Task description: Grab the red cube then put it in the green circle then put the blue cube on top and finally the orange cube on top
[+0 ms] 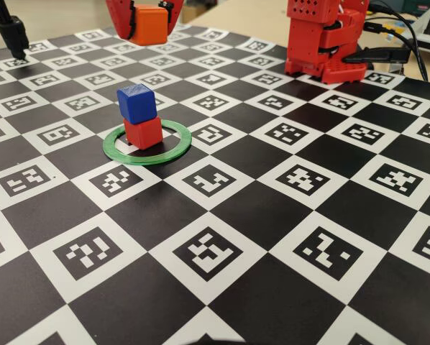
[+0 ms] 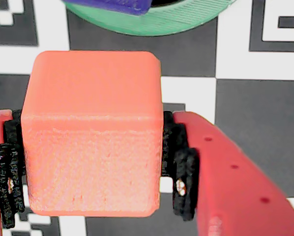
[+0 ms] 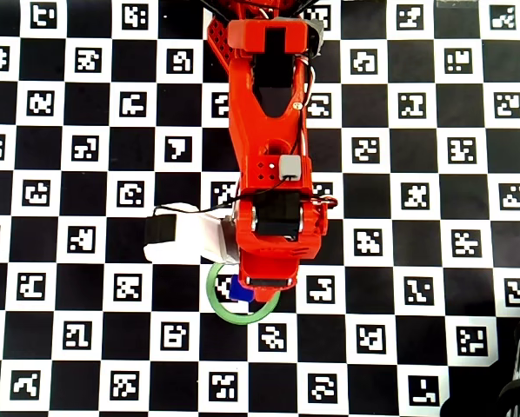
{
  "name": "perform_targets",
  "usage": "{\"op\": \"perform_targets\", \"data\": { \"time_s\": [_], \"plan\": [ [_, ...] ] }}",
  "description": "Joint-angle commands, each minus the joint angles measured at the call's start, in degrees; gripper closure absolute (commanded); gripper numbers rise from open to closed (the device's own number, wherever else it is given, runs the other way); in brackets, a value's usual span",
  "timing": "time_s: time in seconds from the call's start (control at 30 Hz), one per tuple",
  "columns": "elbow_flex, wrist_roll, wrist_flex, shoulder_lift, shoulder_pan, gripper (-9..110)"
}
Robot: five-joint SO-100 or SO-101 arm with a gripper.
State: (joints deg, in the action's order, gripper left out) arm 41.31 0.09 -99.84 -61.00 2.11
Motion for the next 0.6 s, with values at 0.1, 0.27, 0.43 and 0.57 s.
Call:
{"op": "perform_targets", "data": {
  "time_s": [0.1,0.27,0.43,0.57],
  "plan": [
    [-4.5,-0.3,-3.7,-0.9,2.2,95],
    [-2.7,-1.5,-1.0,-0.5,3.6,95],
    [-0.3,-2.9,1.3,-0.5,4.7,95],
    [1.2,-4.5,3.0,-0.5,6.2,95]
  ]
}}
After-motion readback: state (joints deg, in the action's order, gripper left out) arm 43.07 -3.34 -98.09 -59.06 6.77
